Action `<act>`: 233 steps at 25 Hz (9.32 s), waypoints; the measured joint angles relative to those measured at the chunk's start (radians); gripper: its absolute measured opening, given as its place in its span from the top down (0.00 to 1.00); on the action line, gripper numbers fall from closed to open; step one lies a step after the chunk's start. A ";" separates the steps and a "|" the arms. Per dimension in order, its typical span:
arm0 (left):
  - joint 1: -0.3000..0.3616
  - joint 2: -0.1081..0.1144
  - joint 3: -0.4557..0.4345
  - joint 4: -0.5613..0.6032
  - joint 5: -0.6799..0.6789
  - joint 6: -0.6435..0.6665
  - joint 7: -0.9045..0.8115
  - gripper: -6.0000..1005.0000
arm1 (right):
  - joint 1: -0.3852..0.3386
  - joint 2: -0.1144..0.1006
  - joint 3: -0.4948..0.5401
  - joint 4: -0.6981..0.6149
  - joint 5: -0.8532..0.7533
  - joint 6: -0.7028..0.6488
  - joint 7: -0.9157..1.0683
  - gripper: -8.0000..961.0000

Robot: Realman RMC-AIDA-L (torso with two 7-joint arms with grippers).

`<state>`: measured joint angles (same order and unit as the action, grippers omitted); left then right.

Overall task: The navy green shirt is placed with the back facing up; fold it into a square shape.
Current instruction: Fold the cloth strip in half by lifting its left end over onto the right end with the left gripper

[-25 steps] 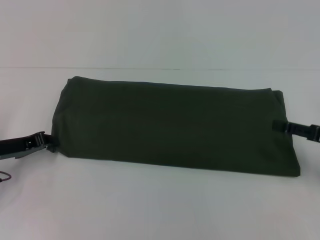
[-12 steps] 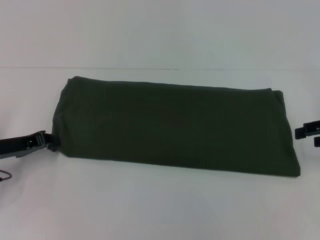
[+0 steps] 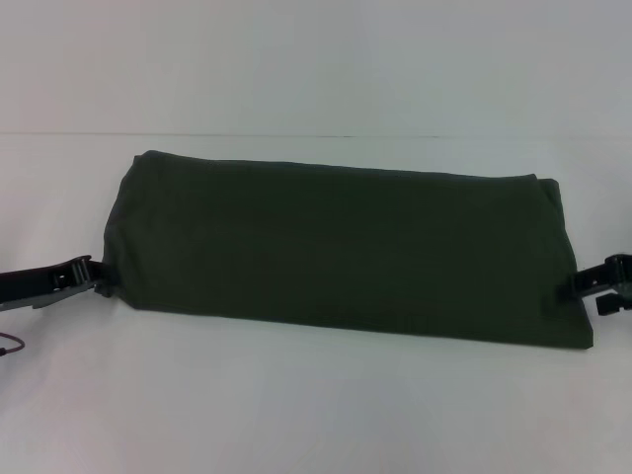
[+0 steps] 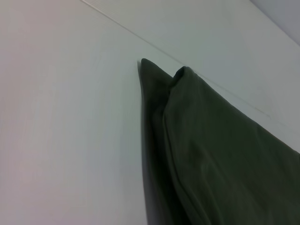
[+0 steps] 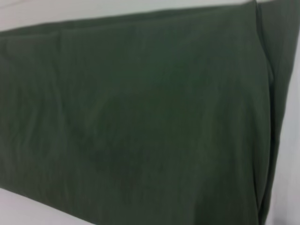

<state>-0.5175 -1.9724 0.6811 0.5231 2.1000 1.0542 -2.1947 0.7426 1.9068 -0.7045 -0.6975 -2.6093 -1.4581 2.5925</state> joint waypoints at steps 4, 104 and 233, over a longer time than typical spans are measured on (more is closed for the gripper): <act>-0.001 -0.001 0.000 0.000 0.000 0.001 0.000 0.98 | -0.010 0.003 -0.007 0.011 -0.001 0.011 -0.005 0.21; 0.116 0.061 -0.178 0.112 0.223 0.636 -0.113 0.98 | -0.127 -0.023 0.019 -0.053 0.000 -0.283 -0.216 0.87; -0.031 0.081 -0.182 0.042 0.406 0.420 -0.249 0.14 | -0.132 0.192 -0.032 0.219 0.534 0.128 -1.622 0.20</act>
<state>-0.5487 -1.8911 0.4992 0.5648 2.5060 1.4745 -2.4437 0.6105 2.0984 -0.7363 -0.4785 -2.0751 -1.3300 0.9702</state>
